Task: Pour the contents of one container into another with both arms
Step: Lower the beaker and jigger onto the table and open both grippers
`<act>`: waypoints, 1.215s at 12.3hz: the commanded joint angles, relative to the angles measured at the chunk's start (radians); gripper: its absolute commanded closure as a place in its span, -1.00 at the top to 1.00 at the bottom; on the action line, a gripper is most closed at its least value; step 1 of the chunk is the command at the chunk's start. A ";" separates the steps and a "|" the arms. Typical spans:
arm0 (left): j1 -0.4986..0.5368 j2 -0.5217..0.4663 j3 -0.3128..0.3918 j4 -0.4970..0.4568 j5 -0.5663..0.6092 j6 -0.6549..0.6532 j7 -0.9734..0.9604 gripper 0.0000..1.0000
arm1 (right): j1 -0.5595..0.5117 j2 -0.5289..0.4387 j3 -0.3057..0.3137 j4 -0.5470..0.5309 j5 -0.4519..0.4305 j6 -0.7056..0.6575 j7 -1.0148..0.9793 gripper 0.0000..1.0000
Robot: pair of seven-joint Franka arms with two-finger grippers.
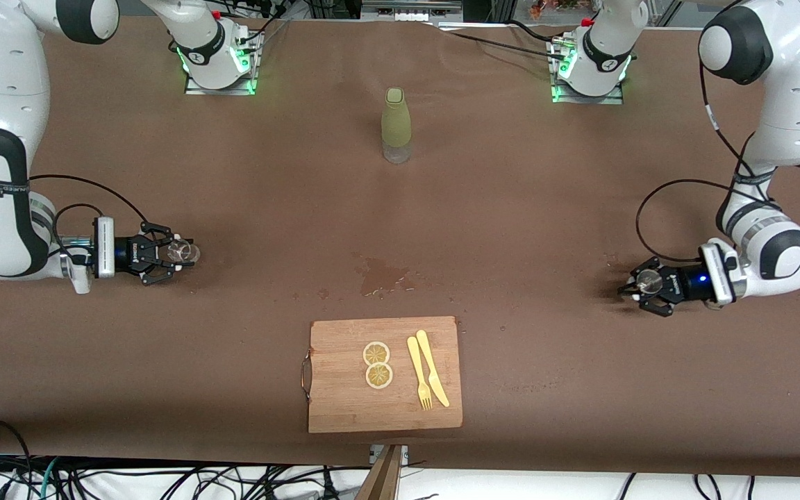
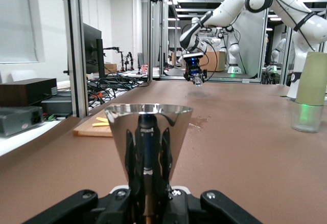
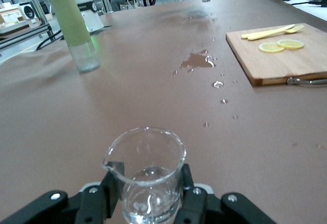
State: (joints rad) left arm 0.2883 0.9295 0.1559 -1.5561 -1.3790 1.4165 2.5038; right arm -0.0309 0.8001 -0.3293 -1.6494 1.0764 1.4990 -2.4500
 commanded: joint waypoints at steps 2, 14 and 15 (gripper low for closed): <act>0.029 0.023 0.051 -0.053 0.014 -0.106 0.040 -1.00 | -0.040 0.086 0.021 0.072 -0.001 0.036 -0.113 -0.92; 0.018 0.072 0.048 -0.101 0.050 -0.119 0.104 -1.00 | -0.072 0.148 0.015 0.129 -0.007 0.029 -0.135 1.00; 0.018 0.086 0.047 -0.101 0.051 -0.117 0.105 -1.00 | -0.078 0.146 0.010 0.131 -0.018 0.026 -0.135 1.00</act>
State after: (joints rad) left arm 0.3079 1.0047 0.2032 -1.6470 -1.3557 1.3094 2.5759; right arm -0.0811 0.9352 -0.3247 -1.5431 1.0761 1.5437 -2.5807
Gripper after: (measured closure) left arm 0.916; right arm 0.084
